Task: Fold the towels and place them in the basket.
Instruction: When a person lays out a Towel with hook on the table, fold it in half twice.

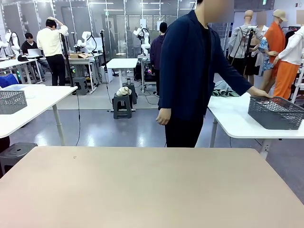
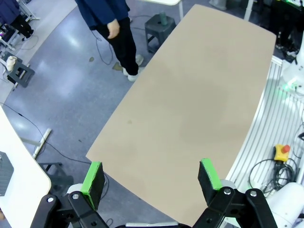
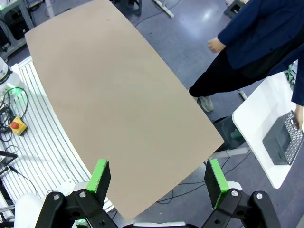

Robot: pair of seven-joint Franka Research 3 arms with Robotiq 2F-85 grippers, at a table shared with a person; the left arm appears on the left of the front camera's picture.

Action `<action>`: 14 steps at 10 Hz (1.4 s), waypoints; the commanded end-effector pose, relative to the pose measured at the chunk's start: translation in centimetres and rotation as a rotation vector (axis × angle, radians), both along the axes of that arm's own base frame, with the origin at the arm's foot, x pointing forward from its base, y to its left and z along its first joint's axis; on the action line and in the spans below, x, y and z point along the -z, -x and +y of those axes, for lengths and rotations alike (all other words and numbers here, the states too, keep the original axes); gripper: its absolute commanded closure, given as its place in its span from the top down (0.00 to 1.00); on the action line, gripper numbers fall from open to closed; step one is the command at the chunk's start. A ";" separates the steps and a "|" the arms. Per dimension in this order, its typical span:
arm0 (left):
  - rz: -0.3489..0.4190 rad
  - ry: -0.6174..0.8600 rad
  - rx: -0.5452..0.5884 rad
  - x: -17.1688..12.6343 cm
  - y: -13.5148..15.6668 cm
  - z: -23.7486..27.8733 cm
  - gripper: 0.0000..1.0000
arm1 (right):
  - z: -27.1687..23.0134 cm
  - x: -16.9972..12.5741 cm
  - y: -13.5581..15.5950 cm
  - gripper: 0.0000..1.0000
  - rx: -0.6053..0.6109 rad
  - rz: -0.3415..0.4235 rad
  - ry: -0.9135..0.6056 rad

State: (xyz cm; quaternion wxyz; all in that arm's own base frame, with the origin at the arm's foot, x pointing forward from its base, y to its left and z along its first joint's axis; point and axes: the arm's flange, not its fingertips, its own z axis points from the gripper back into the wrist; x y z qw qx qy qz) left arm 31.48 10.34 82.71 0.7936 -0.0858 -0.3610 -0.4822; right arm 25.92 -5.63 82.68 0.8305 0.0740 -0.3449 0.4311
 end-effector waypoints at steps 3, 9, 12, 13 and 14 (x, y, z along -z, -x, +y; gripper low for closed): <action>0.039 0.008 0.014 -0.4 0.9 -1.1 1.00 | 0.1 -0.1 0.0 1.00 -0.009 -0.006 -0.002; 0.070 0.070 0.042 1.6 1.3 -2.8 1.00 | 0.1 -0.1 0.0 1.00 -0.009 -0.006 -0.002; 0.083 0.029 0.033 1.6 1.3 -3.1 1.00 | 0.1 -0.1 0.0 1.00 -0.009 -0.006 -0.002; 0.064 0.047 0.060 1.3 0.7 -2.5 1.00 | 0.1 -0.1 0.0 1.00 -0.009 -0.006 -0.002; 0.064 0.047 0.060 1.3 0.7 -2.5 1.00 | 0.1 -0.1 0.0 1.00 -0.009 -0.006 -0.002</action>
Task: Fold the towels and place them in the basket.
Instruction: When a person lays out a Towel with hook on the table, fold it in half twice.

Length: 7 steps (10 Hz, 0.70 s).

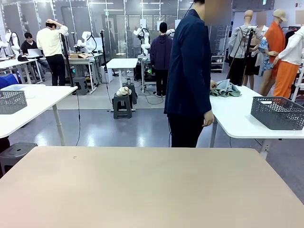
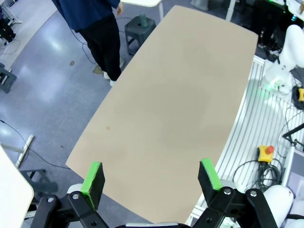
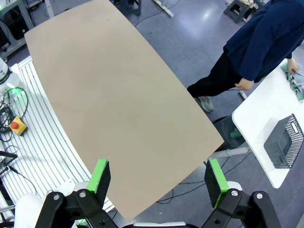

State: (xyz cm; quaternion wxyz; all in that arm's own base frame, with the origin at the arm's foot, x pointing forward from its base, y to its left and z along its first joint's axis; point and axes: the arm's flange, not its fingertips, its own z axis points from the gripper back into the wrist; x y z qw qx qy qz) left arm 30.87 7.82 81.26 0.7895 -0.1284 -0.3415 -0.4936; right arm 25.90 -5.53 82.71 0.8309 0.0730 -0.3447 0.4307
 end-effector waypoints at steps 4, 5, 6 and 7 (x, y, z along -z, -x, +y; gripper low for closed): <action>0.001 0.000 -0.001 0.0 0.0 0.0 1.00 | 0.0 0.0 0.0 1.00 -0.011 -0.006 -0.003; 0.019 -0.021 0.009 0.1 0.0 0.0 1.00 | 0.0 0.0 0.0 1.00 -0.011 -0.006 -0.003; 0.040 -0.041 0.016 0.2 0.0 -0.1 1.00 | 0.0 0.0 0.0 1.00 -0.011 -0.006 -0.003; 0.049 -0.057 0.020 0.3 0.1 -0.2 1.00 | 0.0 0.0 0.0 1.00 -0.011 -0.006 -0.003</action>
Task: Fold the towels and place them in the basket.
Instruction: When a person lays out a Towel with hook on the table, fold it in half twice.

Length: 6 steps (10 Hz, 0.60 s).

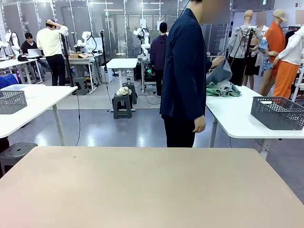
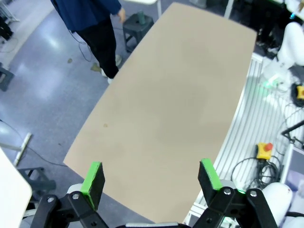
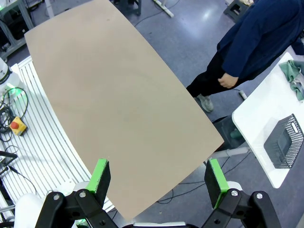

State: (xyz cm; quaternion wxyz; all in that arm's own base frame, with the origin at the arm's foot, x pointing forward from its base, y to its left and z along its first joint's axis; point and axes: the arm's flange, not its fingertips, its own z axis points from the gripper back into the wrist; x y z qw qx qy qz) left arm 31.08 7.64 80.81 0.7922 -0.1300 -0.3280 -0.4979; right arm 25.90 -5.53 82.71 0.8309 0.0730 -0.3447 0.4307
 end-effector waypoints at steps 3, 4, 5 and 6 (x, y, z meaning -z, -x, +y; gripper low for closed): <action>0.032 -0.078 0.012 0.0 0.4 -0.2 1.00 | 0.0 0.0 0.0 1.00 -0.011 -0.006 -0.003; 0.031 -0.085 0.011 -0.1 0.5 -0.3 1.00 | 0.0 0.0 0.0 1.00 -0.011 -0.006 -0.003; 0.033 -0.094 0.008 -0.1 0.5 -0.3 1.00 | 0.0 0.0 0.0 1.00 -0.011 -0.006 -0.003; 0.024 -0.049 0.002 0.3 0.1 -0.3 1.00 | 0.0 0.0 0.0 1.00 -0.011 -0.006 -0.003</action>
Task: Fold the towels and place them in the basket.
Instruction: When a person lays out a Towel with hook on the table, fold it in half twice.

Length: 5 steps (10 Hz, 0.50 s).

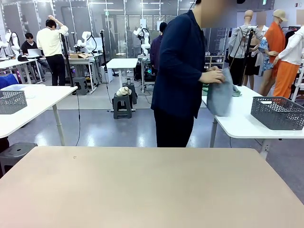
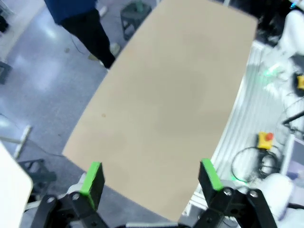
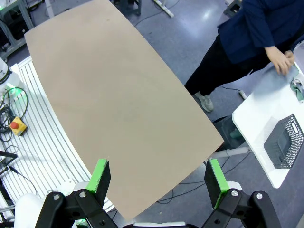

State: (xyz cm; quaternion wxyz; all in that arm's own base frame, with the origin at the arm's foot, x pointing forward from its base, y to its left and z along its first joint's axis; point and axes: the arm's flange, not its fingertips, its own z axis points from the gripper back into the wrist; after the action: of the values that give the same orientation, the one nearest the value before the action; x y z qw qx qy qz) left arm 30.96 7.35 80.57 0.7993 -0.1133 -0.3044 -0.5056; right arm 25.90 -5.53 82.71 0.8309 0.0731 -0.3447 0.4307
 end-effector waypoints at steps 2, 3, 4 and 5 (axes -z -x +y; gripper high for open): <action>0.000 0.008 0.002 0.1 0.0 0.0 1.00 | 0.0 0.0 0.0 1.00 -0.011 -0.006 -0.003; 0.000 0.008 0.002 0.1 0.0 0.0 1.00 | 0.0 0.0 0.0 1.00 -0.011 -0.006 -0.003; 0.000 0.008 0.002 0.1 0.0 0.0 1.00 | 0.0 0.0 0.0 1.00 -0.011 -0.006 -0.003; 0.000 0.008 0.002 0.1 0.0 0.0 1.00 | 0.0 0.0 0.0 1.00 -0.011 -0.006 -0.003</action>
State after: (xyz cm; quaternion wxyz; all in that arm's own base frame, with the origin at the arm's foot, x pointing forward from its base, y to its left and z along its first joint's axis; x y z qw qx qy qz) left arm 31.06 7.38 80.50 0.7996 -0.1144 -0.3041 -0.5051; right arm 25.90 -5.53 82.71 0.8309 0.0731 -0.3447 0.4307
